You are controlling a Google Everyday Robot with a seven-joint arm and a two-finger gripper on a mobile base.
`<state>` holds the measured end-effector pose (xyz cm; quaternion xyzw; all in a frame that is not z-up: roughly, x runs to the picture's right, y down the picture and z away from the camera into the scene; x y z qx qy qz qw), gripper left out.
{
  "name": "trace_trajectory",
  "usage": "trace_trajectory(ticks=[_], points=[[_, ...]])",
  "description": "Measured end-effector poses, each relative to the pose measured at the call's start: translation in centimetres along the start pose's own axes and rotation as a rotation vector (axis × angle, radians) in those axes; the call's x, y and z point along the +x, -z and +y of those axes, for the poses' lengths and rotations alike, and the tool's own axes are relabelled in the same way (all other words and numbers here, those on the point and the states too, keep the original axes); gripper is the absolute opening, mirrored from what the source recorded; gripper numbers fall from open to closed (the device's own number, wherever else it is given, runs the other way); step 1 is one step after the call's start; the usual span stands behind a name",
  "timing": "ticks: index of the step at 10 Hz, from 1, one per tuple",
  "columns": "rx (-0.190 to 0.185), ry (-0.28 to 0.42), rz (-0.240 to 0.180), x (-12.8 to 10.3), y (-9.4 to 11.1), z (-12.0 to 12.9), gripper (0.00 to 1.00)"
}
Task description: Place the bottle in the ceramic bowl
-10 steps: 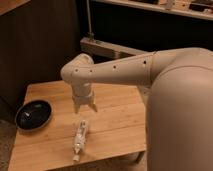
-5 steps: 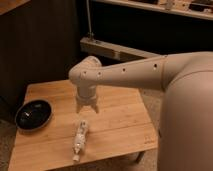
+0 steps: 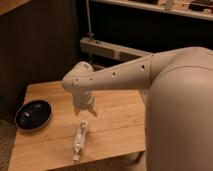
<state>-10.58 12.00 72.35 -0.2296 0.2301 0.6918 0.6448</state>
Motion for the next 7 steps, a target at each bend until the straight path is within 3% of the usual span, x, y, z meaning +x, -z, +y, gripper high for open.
trace_trajectory(ticks=[2,5,7], points=[[-0.027,0.001,0.031,0.2,-1.4,0.4,0.65],[-0.101,0.015,0.128,0.2,-4.0,0.5,0.65],[-0.112,0.031,0.205,0.4,-5.4,0.8,0.65]])
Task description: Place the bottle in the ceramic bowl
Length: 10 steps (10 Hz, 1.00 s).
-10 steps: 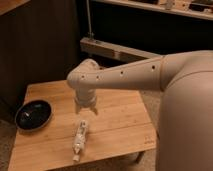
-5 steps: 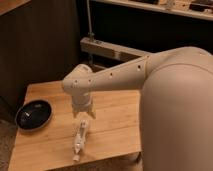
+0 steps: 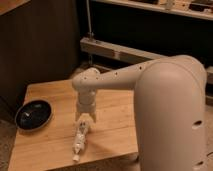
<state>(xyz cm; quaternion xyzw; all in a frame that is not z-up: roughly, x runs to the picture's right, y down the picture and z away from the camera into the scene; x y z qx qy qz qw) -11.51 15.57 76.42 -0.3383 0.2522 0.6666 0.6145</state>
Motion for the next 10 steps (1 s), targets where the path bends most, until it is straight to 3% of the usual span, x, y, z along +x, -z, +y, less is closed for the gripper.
trace_trajectory(ticks=[2,6,10], points=[[0.017,0.007,0.055,0.1,-1.0,0.2,0.65],[0.065,-0.012,0.068,1.2,-2.1,0.5,0.65],[0.051,-0.034,0.065,2.7,-3.0,0.6,0.65]])
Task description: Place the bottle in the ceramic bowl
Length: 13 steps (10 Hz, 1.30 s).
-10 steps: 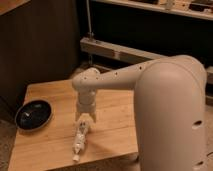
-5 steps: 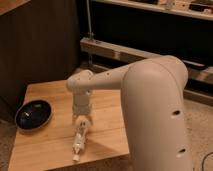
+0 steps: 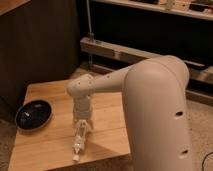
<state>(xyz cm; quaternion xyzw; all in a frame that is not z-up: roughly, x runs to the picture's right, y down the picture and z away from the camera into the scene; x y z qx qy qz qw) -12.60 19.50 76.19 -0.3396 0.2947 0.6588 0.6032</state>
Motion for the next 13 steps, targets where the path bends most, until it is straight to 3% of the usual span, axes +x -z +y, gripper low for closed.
trace_trajectory(ticks=[5,8,13], points=[[-0.023,-0.02,-0.014,1.1,-0.4,-0.3,0.65],[-0.03,0.008,-0.038,0.5,-1.2,1.8,0.65],[-0.03,0.016,-0.041,0.7,-1.6,1.9,0.65]])
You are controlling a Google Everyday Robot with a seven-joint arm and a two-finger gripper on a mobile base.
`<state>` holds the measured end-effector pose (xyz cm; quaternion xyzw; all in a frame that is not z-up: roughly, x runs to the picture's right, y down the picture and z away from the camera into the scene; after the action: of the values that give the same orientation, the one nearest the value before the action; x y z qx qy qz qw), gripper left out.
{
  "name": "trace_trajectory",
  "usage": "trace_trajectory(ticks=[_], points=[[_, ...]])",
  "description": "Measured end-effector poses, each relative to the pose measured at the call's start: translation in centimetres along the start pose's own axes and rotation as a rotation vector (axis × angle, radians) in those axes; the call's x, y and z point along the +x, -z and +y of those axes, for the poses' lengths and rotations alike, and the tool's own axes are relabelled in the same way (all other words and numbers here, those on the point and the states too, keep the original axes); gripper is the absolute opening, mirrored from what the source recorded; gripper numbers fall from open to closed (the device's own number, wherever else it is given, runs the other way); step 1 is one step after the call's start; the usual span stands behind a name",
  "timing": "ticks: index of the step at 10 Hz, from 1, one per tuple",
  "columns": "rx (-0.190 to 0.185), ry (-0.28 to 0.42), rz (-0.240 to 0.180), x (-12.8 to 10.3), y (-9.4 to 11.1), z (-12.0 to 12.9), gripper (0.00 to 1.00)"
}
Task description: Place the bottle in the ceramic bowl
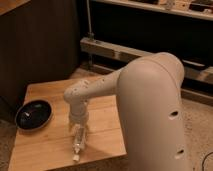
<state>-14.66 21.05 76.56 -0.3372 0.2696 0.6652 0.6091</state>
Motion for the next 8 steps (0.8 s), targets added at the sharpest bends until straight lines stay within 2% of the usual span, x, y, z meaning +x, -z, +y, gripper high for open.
trace_trajectory(ticks=[4,7,8], points=[[0.029,-0.008,-0.003,-0.3,-1.5,-0.2,0.65],[0.039,-0.02,-0.013,-2.5,-3.3,-0.9,0.64],[0.042,-0.028,-0.015,-3.7,-3.8,-1.4,0.58]])
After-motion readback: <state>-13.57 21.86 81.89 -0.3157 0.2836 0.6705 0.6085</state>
